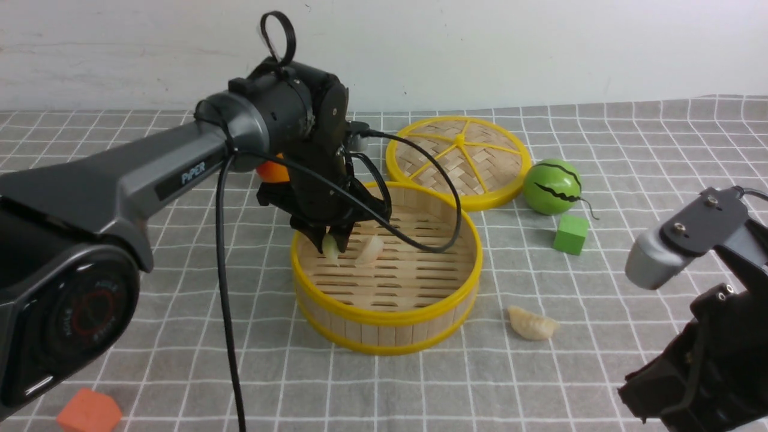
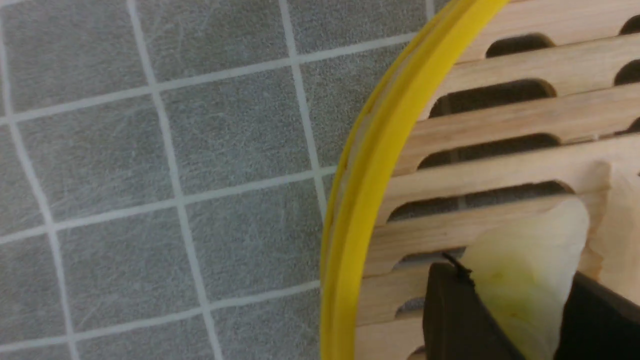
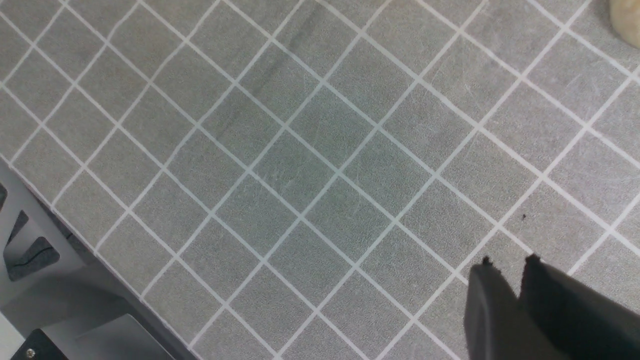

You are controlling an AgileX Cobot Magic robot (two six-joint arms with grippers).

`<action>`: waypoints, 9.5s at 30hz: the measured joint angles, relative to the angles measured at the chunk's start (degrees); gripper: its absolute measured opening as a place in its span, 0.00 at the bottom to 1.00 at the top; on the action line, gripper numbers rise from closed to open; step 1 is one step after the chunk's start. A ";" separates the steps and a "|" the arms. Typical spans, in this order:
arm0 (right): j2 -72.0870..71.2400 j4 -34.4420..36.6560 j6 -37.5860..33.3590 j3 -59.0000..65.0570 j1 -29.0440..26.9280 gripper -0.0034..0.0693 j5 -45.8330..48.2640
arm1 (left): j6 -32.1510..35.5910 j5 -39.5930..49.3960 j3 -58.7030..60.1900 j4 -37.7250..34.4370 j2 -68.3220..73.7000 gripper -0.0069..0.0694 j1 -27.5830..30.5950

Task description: Put the dumplings into the steamer on the table with the grey tablecloth.

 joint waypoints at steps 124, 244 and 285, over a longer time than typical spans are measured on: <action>-19.28 -1.79 3.61 -1.23 12.69 0.03 -20.17 | -5.81 -16.88 89.85 -2.49 -121.54 0.10 0.00; -64.06 -19.08 28.32 52.57 -21.69 0.09 -35.35 | -5.81 -44.18 115.46 -1.90 -130.23 0.07 25.48; -64.06 -19.13 28.32 52.52 -21.69 0.14 -35.31 | 0.53 -37.59 115.63 -1.24 -130.23 0.08 25.64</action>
